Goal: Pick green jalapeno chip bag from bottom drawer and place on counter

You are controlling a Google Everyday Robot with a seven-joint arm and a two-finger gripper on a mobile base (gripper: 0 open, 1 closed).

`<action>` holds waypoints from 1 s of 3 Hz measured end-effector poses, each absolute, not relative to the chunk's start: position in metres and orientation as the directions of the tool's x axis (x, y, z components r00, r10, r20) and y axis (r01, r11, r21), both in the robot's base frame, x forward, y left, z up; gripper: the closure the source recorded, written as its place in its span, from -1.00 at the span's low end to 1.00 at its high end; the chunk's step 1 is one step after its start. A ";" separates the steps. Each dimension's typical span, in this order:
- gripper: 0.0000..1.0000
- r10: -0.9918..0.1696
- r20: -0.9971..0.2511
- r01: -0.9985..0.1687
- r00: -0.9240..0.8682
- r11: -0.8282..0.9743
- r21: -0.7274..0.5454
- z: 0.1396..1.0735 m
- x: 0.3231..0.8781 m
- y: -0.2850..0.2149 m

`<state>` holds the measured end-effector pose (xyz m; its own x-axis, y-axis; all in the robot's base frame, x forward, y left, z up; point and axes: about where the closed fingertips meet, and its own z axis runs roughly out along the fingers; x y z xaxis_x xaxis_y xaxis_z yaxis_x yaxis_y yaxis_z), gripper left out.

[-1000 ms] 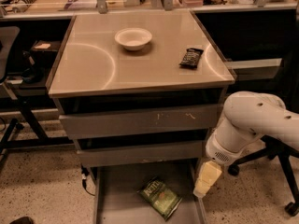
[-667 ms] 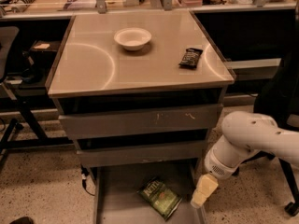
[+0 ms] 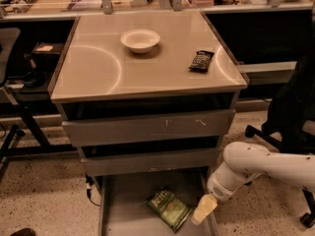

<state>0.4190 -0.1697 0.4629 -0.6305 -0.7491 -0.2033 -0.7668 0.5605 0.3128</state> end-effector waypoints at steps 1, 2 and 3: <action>-1.00 -0.749 -0.203 -0.767 -0.630 0.560 0.313 0.463 0.419 -0.170; -1.00 -0.739 -0.206 -0.758 -0.641 0.568 0.320 0.435 0.420 -0.167; -1.00 -0.700 -0.240 -0.734 -0.673 0.590 0.336 0.382 0.434 -0.167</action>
Offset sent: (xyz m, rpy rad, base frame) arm 0.0054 0.0074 -0.0971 0.0256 0.0078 -0.0484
